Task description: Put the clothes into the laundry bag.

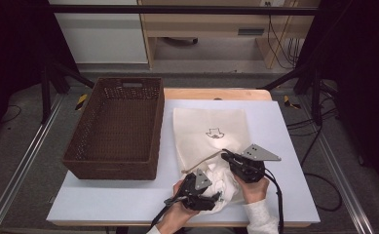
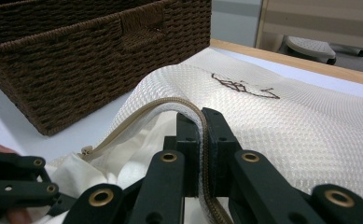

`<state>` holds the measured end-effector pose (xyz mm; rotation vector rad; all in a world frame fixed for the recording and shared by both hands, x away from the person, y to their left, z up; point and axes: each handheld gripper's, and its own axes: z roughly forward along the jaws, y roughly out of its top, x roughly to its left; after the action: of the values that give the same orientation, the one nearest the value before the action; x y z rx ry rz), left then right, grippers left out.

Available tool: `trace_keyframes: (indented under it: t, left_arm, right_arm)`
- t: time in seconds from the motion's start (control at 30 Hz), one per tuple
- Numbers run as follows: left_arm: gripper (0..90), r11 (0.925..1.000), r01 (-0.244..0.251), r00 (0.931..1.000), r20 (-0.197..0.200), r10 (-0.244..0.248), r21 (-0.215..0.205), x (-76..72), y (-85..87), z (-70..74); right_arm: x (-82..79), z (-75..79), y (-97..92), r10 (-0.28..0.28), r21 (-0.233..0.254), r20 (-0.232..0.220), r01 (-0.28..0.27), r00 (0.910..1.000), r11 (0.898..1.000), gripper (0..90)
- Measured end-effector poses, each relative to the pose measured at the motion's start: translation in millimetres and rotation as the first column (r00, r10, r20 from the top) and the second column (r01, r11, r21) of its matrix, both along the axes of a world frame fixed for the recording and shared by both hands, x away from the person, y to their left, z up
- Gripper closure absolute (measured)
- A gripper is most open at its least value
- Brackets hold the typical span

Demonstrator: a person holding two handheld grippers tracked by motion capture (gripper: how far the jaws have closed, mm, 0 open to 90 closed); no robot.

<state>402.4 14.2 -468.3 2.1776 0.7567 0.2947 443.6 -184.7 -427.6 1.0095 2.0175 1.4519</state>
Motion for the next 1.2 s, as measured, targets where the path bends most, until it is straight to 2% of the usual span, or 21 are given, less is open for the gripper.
trace_keyframes:
  t: [0.03, 0.07, 0.13, 0.17, 0.27, 0.37, 0.47, 0.6, 0.77, 0.87, 0.9, 1.0, 1.07, 1.2]
  left_arm:
    - [46.1, 1.0, 0.0, 1.0, 0.0, 0.0, 0.0, 0.0, 0.0, 0.0]
    - [46.1, 1.0, -0.007, 0.9999, 0.014, 0.007, -0.002, -1.4, -0.1, 2.3]
    - [60.1, 1.0, -0.007, 0.9995, 0.029, 0.007, -0.003, -1.1, 1.1, 6.7]
    - [63.1, 0.9999, -0.008, 0.9996, 0.026, 0.008, -0.011, -0.1, 1.9, 9.1]
    - [66.8, 0.9993, -0.01, 0.9995, 0.031, 0.011, -0.035, 2.9, 2.6, 17.8]
    - [67.8, 0.999, -0.012, 0.9982, 0.058, 0.014, -0.042, 4.9, -1.8, 27.6]
    - [67.9, 0.9992, -0.02, 0.9965, 0.08, 0.023, -0.035, 9.9, -9.0, 35.4]
    - [67.8, 0.9992, -0.04, 0.9935, 0.106, 0.041, -0.011, 21.8, -18.9, 37.0]
    - [67.0, 0.9967, -0.08, 0.9882, 0.13, 0.081, -0.01, 42.1, -25.0, 27.3]
    - [63.8, 0.9941, -0.107, 0.9809, 0.162, 0.108, -0.016, 52.7, -26.2, 15.9]
    - [61.9, 0.9938, -0.108, 0.9809, 0.16, 0.111, -0.029, 56.3, -25.6, 11.7]
    - [58.5, 0.9926, -0.11, 0.9816, 0.152, 0.116, -0.051, 58.2, -23.5, 8.5]
    - [54.9, 0.9931, -0.109, 0.9799, 0.163, 0.115, -0.043, 55.7, -22.2, 9.0]
    - [41.1, 0.9939, -0.104, 0.9814, 0.158, 0.109, -0.035, 45.0, -15.0, 16.4]
  right_arm:
    - [0.0, 0.0, 0.0, 0.0, 0.0, 0.0, 0.0, 1.0, 1.0, 86.1]
    - [0.2, -0.1, 0.0, -0.002, 0.006, -0.003, 0.002, 1.0, 1.0, 86.1]
    - [0.0, -0.1, 0.2, 0.001, 0.003, -0.003, -0.001, 1.0, 1.0, 86.1]
    - [0.0, -0.1, 0.3, 0.002, 0.003, -0.003, -0.002, 1.0, 1.0, 86.1]
    - [0.3, 0.2, -0.1, 0.0, 0.009, -0.006, 0.0, 1.0, 1.0, 86.1]
    - [0.0, 1.5, -1.6, -0.003, 0.016, -0.006, 0.003, 1.0, 1.0, 86.2]
    - [-0.6, 3.0, -2.8, -0.005, 0.02, -0.002, 0.005, 1.0, 1.0, 86.1]
    - [-1.4, 4.9, -4.2, -0.006, 0.023, 0.005, 0.006, 1.0, 1.0, 86.2]
    - [-2.2, 6.8, -5.4, -0.006, 0.025, 0.011, 0.006, 0.9999, 1.0, 86.2]
    - [-2.3, 6.9, -5.1, -0.006, 0.028, 0.011, 0.006, 0.9999, 1.0, 86.2]
    - [-2.3, 6.6, -4.5, -0.005, 0.026, 0.012, 0.005, 0.9999, 1.0, 86.2]
    - [-2.1, 5.6, -2.6, -0.003, 0.014, 0.008, 0.003, 1.0, 1.0, 86.2]
    - [-1.5, 4.6, -2.2, -0.004, 0.014, 0.002, 0.004, 1.0, 1.0, 86.2]
    - [-1.4, 4.2, -3.0, -0.005, 0.012, 0.003, 0.005, 1.0, 1.0, 86.2]
